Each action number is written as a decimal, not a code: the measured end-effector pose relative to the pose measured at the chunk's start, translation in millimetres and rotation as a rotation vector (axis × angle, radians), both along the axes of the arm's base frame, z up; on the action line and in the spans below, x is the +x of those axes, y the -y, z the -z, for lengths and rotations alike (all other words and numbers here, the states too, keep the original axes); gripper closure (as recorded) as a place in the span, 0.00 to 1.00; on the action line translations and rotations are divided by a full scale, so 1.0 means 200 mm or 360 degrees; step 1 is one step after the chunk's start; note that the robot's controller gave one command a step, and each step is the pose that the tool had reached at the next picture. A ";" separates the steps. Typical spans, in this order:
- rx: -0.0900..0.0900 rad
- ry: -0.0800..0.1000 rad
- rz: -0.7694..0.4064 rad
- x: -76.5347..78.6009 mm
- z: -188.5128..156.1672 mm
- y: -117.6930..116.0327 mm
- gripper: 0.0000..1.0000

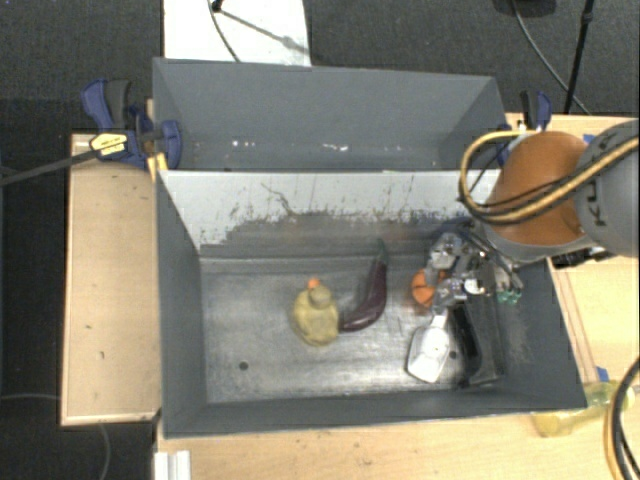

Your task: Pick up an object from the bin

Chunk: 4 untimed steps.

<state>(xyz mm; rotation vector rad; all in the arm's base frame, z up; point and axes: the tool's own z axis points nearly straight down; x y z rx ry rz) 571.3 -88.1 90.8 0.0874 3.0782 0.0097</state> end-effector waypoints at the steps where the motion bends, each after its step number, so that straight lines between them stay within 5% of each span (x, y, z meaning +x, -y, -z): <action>1: 0.0000 -0.0001 -0.0001 0.00 0.00 0.00 1.00; 4: -0.0001 -0.0014 -0.0012 -0.03 -0.03 -0.02 1.00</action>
Offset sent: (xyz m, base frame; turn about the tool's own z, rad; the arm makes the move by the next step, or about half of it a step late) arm -0.0028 0.0020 0.0473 0.0387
